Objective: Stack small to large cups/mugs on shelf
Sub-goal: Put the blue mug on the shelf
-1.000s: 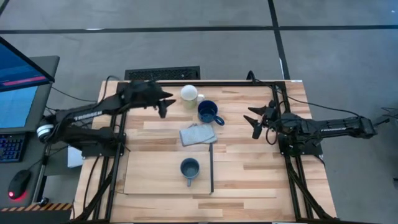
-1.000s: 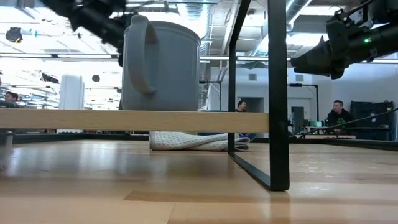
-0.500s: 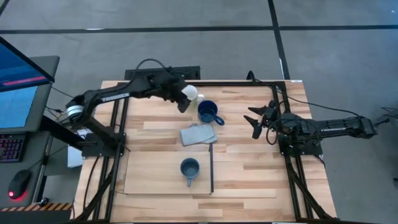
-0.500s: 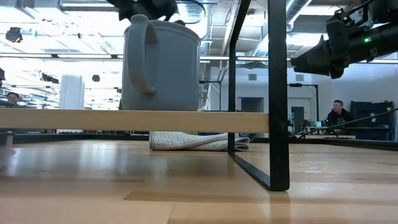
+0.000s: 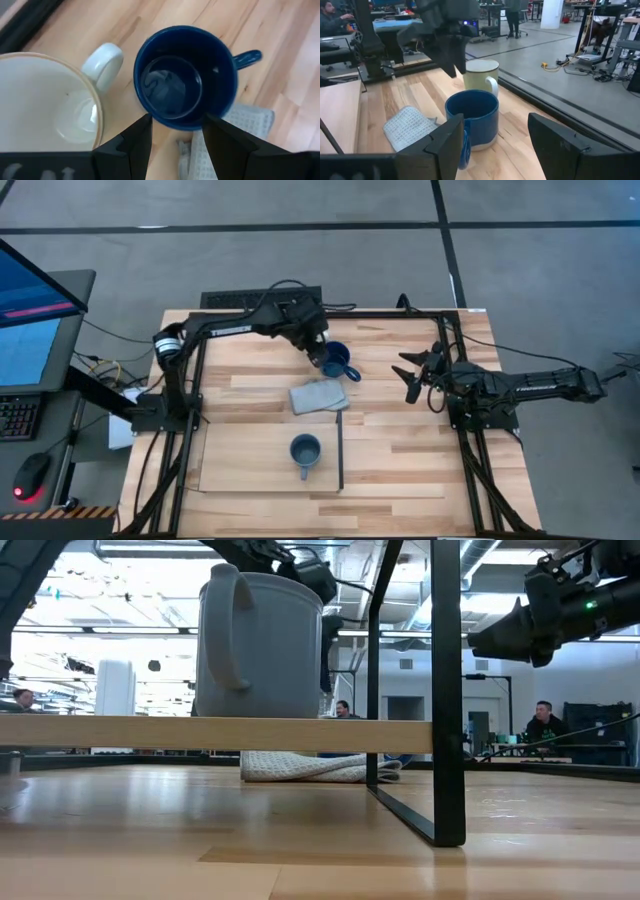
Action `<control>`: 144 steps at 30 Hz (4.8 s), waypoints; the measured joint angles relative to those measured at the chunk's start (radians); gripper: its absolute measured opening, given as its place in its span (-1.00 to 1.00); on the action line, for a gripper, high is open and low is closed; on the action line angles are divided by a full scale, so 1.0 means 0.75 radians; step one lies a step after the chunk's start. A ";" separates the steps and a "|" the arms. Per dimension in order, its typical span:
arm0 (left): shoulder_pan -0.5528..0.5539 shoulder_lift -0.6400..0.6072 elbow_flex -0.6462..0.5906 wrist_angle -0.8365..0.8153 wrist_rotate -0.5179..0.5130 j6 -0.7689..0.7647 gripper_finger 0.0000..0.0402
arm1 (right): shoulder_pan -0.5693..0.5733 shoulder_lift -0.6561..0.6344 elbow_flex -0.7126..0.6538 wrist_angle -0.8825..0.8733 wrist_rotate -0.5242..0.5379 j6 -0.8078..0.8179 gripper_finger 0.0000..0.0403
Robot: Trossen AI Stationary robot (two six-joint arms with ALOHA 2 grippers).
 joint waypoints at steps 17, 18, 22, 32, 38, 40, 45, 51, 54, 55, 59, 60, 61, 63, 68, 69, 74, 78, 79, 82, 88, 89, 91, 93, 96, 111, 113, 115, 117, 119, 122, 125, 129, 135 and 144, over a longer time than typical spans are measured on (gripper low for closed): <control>0.028 0.089 0.042 -0.029 -0.046 -0.090 -0.19 | 0.000 0.000 0.001 -0.024 -0.029 0.000 0.21; 0.028 0.099 0.042 -0.029 -0.050 -0.092 -0.19 | 0.000 0.000 0.001 -0.029 -0.029 0.000 0.21; 0.035 0.114 0.041 -0.041 -0.057 -0.099 -0.19 | 0.000 0.000 0.002 -0.058 -0.030 0.000 0.21; 0.041 0.188 0.042 -0.013 -0.020 -0.114 -0.19 | 0.000 0.000 0.002 -0.082 -0.030 -0.001 0.21; 0.040 0.212 0.048 -0.014 -0.024 -0.082 -0.19 | 0.001 0.000 0.002 -0.092 -0.030 0.000 0.21; 0.037 0.214 0.053 -0.017 -0.025 -0.057 -0.19 | 0.001 0.000 0.002 -0.100 -0.030 0.000 0.21; 0.037 0.224 0.107 -0.059 -0.010 0.002 -0.26 | 0.001 0.000 0.002 -0.102 -0.030 0.000 0.21; 0.037 0.224 0.113 -0.074 -0.008 0.003 -0.49 | 0.001 0.000 0.002 -0.120 -0.030 0.001 0.21; 0.031 0.223 0.115 -0.085 -0.010 0.003 -0.63 | 0.001 0.000 0.002 -0.121 -0.030 0.001 0.21; 0.028 0.223 0.115 -0.085 -0.010 0.002 -0.67 | 0.001 0.000 0.002 -0.121 -0.030 0.001 0.21; 0.016 0.223 0.115 -0.084 -0.009 -0.008 -0.78 | 0.001 0.000 0.002 -0.121 -0.030 0.002 0.21; 0.012 0.223 0.115 -0.085 -0.009 -0.008 -0.80 | 0.001 0.000 0.002 -0.121 -0.030 0.002 0.21; 0.009 0.223 0.115 -0.087 -0.009 -0.007 -0.81 | 0.001 0.000 0.002 -0.121 -0.030 0.001 0.21; 0.004 0.222 0.114 -0.093 -0.009 -0.003 -0.81 | 0.001 0.000 0.002 -0.121 -0.030 0.002 0.21; 0.001 0.221 0.114 -0.110 -0.002 0.003 -0.82 | 0.001 0.000 0.002 -0.122 -0.030 0.002 0.21; -0.002 0.221 0.115 -0.115 -0.002 0.007 -0.82 | 0.001 0.000 0.002 -0.123 -0.030 0.001 0.21; -0.020 0.220 0.115 -0.122 -0.003 0.048 -0.82 | 0.001 0.000 0.002 -0.145 -0.030 0.004 0.21; -0.039 0.218 0.110 -0.123 -0.008 0.064 -0.82 | 0.001 0.000 0.001 -0.178 -0.030 0.035 0.21; -0.042 0.218 0.108 -0.121 -0.012 0.068 -0.82 | 0.001 0.000 0.001 -0.189 -0.030 0.036 0.21; -0.045 0.214 0.093 -0.115 -0.013 0.073 -0.82 | 0.001 0.000 0.001 -0.201 -0.030 0.038 0.21; -0.046 0.213 0.088 -0.114 -0.013 0.076 -0.82 | 0.001 0.000 0.001 -0.199 -0.030 0.038 0.21; -0.046 0.213 0.088 -0.115 -0.013 0.079 -0.82 | 0.001 0.000 0.001 -0.199 -0.030 0.038 0.21; -0.046 0.213 0.088 -0.118 -0.013 0.082 -0.82 | 0.001 0.000 0.001 -0.199 -0.030 0.039 0.21; -0.046 0.213 0.088 -0.118 -0.013 0.083 -0.82 | 0.001 0.000 0.001 -0.199 -0.030 0.049 0.21; -0.046 0.214 0.087 -0.117 -0.013 0.083 -0.82 | 0.001 0.000 0.001 -0.199 -0.030 0.060 0.21; -0.055 0.223 0.082 -0.127 0.027 0.120 -0.77 | 0.001 0.000 0.001 -0.199 -0.030 0.059 0.21; -0.055 0.224 0.081 -0.132 0.028 0.126 -0.73 | 0.001 0.000 0.001 -0.199 -0.030 0.059 0.21; -0.055 0.224 0.081 -0.132 0.028 0.128 -0.69 | 0.001 0.000 0.001 -0.199 -0.030 0.059 0.21; -0.056 0.224 0.081 -0.129 0.028 0.131 -0.66 | 0.001 0.000 0.001 -0.199 -0.030 0.059 0.21; -0.058 0.224 0.081 -0.122 0.028 0.138 -0.66 | 0.001 0.000 0.001 -0.199 -0.029 0.059 0.21; -0.061 0.224 0.081 -0.120 0.026 0.145 -0.69 | 0.001 0.000 0.001 -0.199 -0.030 0.059 0.21; -0.061 0.224 0.081 -0.120 0.025 0.150 -0.82 | 0.001 0.000 0.001 -0.199 -0.029 0.059 0.21; -0.063 0.223 0.081 -0.120 0.023 0.187 -0.95 | 0.001 0.000 0.001 -0.199 -0.029 0.059 0.21; -0.068 0.223 0.081 -0.119 0.021 0.180 -0.89 | 0.001 0.000 0.001 -0.199 -0.029 0.059 0.21; -0.068 0.223 0.082 -0.121 0.020 0.177 -0.94 | 0.001 0.000 0.001 -0.199 -0.029 0.059 0.21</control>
